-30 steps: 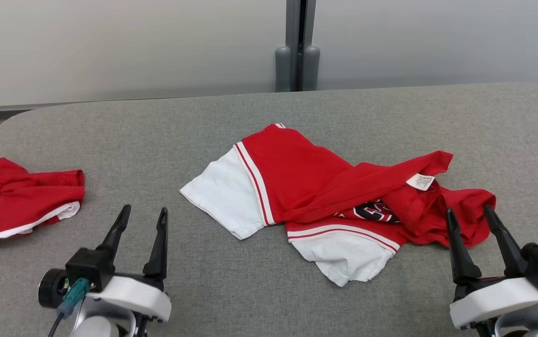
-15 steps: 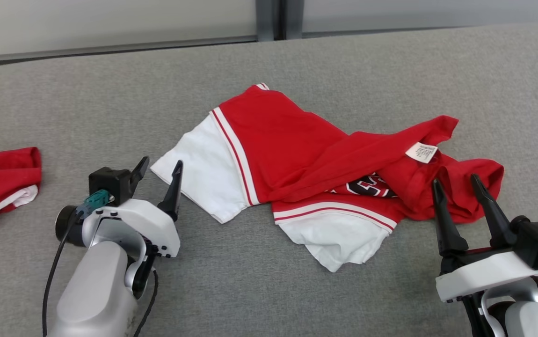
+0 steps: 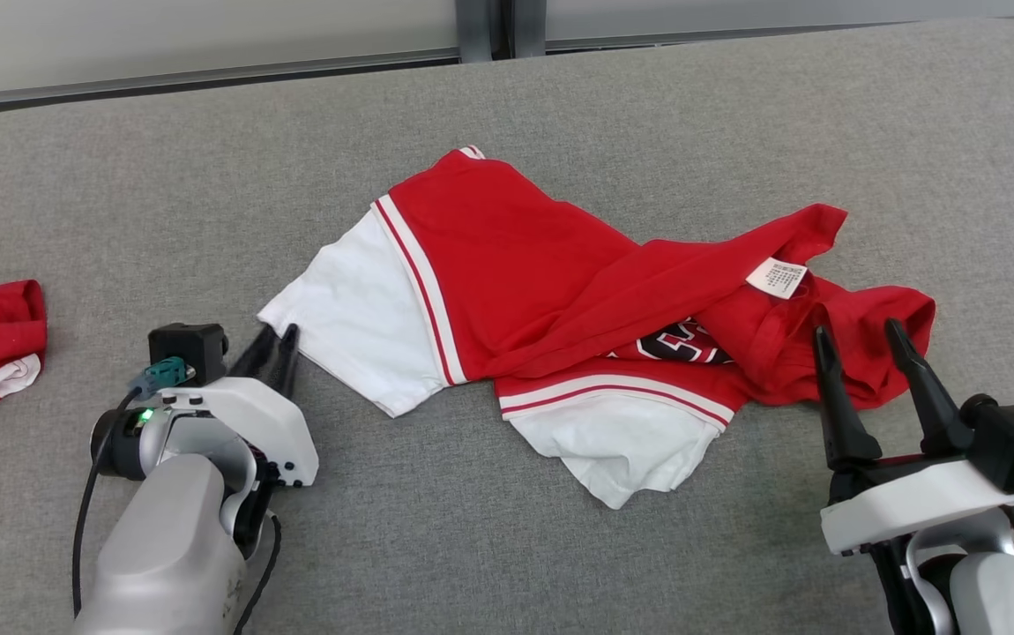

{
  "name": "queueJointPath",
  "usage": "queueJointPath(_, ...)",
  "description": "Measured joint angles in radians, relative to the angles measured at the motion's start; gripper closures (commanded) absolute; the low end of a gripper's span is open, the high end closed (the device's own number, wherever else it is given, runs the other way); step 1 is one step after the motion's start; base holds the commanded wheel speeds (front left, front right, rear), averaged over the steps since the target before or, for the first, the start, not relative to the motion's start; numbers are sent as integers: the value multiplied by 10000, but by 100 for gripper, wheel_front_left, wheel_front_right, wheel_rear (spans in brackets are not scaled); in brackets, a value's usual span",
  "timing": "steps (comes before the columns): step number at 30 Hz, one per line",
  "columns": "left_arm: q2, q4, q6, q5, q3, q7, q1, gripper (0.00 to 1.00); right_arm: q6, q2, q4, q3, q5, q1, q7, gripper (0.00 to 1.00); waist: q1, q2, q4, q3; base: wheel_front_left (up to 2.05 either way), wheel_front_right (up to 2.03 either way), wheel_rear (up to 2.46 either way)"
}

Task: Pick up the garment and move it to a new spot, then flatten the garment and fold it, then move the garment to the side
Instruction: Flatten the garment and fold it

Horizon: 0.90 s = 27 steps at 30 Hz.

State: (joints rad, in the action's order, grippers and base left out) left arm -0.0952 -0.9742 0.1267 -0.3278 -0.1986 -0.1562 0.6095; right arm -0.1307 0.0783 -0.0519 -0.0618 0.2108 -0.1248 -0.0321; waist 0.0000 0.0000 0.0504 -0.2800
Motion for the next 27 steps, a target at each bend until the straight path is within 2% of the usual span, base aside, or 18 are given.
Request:
queueJointPath(6,56,-368,33,-138,-395,-487,316,100,0,211,-378,389,355,-276,10,0,0,0,-67,-42,0,0,0)
queueJointPath(13,165,-552,33,-483,-901,-746,713,100,0,976,-1012,892,706,-1337,305,0,0,0,-338,-253,0,0,0)
queueJointPath(20,222,-548,35,-736,-1296,-957,1034,100,0,1850,-2061,203,1413,-2528,1714,0,0,0,-642,-611,0,0,0)
queueJointPath(27,224,-522,42,-913,-1509,-1055,1177,100,0,2197,-2370,-499,2215,-2979,2723,0,0,0,-783,-826,0,0,0)
